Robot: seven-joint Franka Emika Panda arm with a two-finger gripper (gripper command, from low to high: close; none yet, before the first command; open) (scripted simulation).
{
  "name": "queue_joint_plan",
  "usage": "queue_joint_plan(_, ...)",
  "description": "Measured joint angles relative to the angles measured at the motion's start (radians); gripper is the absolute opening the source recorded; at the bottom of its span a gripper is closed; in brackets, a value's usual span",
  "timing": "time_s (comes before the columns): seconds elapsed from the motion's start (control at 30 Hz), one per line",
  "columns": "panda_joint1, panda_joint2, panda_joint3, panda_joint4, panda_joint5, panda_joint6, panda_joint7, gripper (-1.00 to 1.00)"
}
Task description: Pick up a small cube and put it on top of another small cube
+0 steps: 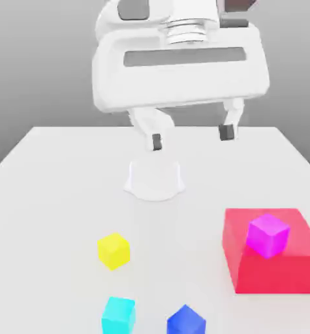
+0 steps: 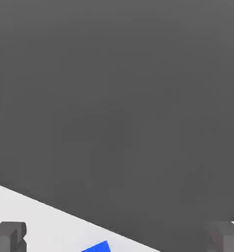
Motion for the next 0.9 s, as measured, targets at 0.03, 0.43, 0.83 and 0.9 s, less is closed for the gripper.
queue_joint_plan(0.03,0.004,0.036,0.0,-0.003,0.006,0.012,-0.026,0.0)
queue_joint_plan(0.43,0.032,0.454,0.01,-0.035,-0.052,0.175,-0.236,0.0)
queue_joint_plan(0.83,0.007,0.63,0.042,-0.004,-0.032,0.303,-0.266,-1.0)
queue_joint_plan(0.9,0.016,0.575,0.031,-0.016,-0.046,0.26,-0.256,-1.0)
